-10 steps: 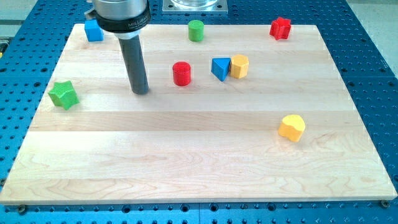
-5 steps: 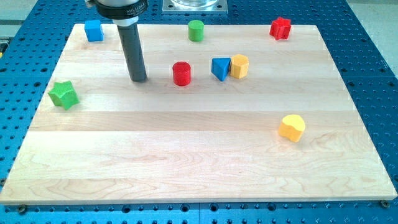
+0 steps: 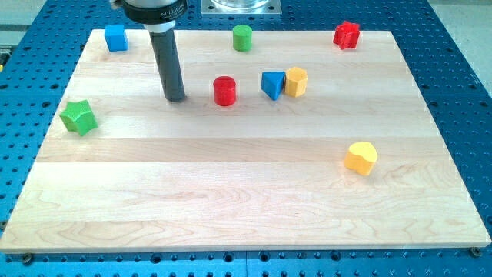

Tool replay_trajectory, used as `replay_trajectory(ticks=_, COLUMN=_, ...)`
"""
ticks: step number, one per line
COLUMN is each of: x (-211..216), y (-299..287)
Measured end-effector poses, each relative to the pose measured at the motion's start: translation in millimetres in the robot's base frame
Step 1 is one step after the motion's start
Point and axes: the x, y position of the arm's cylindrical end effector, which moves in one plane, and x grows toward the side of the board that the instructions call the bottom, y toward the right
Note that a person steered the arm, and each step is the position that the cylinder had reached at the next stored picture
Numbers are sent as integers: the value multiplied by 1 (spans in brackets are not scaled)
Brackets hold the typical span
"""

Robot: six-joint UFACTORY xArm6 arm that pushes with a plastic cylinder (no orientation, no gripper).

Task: Push the red circle towards the bottom center of the board

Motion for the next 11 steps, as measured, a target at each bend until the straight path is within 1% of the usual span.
replay_trajectory(ticks=1, x=0, y=0)
replay_trajectory(ticks=2, x=-12, y=29)
replay_trajectory(ticks=3, x=-25, y=74)
replay_trajectory(ticks=4, x=-43, y=95)
replay_trajectory(ticks=5, x=-57, y=100)
replay_trajectory(ticks=7, x=-53, y=100)
replay_trajectory(ticks=8, x=-24, y=100)
replay_trajectory(ticks=9, x=9, y=74)
replay_trajectory(ticks=10, x=44, y=69)
replay_trajectory(ticks=11, x=47, y=69)
